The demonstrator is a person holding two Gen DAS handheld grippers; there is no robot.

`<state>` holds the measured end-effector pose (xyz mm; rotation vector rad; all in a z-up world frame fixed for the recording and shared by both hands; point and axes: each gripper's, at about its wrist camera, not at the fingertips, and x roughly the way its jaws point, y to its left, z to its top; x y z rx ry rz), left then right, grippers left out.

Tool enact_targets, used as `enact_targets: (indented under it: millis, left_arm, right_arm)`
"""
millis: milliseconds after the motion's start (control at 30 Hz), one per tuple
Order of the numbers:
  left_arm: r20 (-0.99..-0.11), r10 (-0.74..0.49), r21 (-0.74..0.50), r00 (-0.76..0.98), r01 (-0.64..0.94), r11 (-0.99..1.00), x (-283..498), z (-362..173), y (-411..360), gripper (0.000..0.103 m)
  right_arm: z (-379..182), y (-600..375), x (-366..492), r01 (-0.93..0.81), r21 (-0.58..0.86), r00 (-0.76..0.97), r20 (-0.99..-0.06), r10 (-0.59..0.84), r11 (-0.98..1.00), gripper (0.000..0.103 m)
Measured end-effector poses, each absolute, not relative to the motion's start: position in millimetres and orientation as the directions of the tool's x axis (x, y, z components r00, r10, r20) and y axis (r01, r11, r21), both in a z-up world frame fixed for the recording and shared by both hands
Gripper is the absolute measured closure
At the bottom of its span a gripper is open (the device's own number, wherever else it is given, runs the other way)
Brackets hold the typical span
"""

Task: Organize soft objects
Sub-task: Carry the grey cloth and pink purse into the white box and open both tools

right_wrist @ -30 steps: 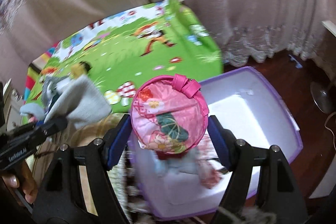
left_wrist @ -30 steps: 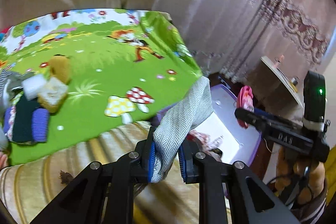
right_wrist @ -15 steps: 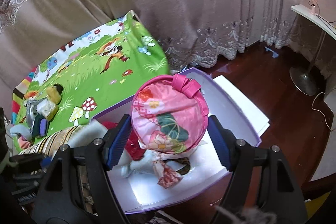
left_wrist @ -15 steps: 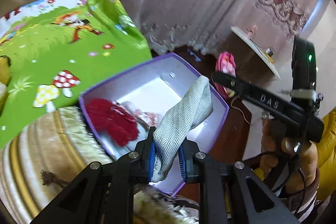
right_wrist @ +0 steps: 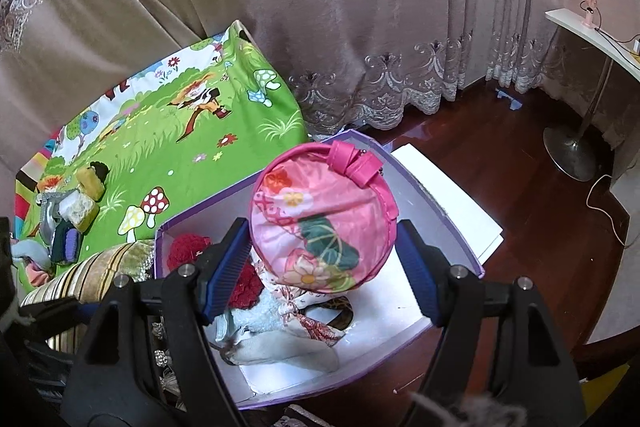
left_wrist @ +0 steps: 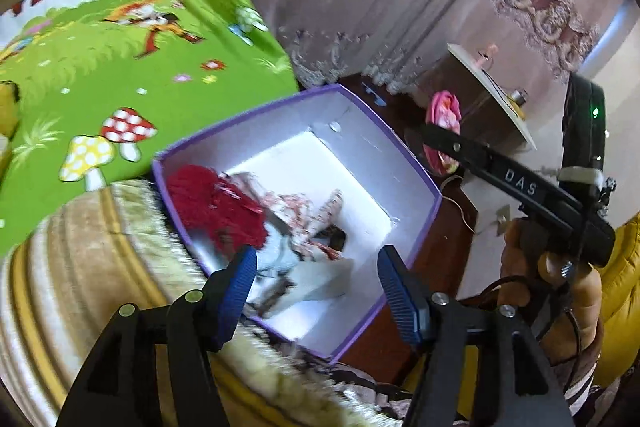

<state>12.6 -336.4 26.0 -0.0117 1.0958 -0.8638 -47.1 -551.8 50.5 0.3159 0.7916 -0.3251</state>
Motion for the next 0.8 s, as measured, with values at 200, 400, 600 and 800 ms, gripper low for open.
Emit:
enact_targets:
  millis: [200,400,600,800]
  left_arm:
    - [-0.758,-0.595,-0.389,0.269,0.545,0.743,26,33,-303,0.039]
    - [-0.748,-0.591,-0.408,0.301,0.494,0.768,37,33,-279,0.039]
    - [-0.743,-0.586,-0.399,0.324,0.488,0.776,39,35,-268,0.039]
    - [-0.736,-0.579,-0.401,0.352,0.462,0.791,43,37,-249,0.039]
  right_arm:
    - [48,-540,-29,0.368,0.14,0.655,-0.741,-0.149,0.919,0.027]
    - [47,-525,-1,0.318,0.134,0.666,-0.737,-0.12,0.939,0.026]
    - [38,-507,26,0.275,0.129,0.663,-0.744,-0.09,0.953,0.018]
    - [35,-492,31,0.251,0.113,0.649,-0.756,-0.081,0.962,0.018]
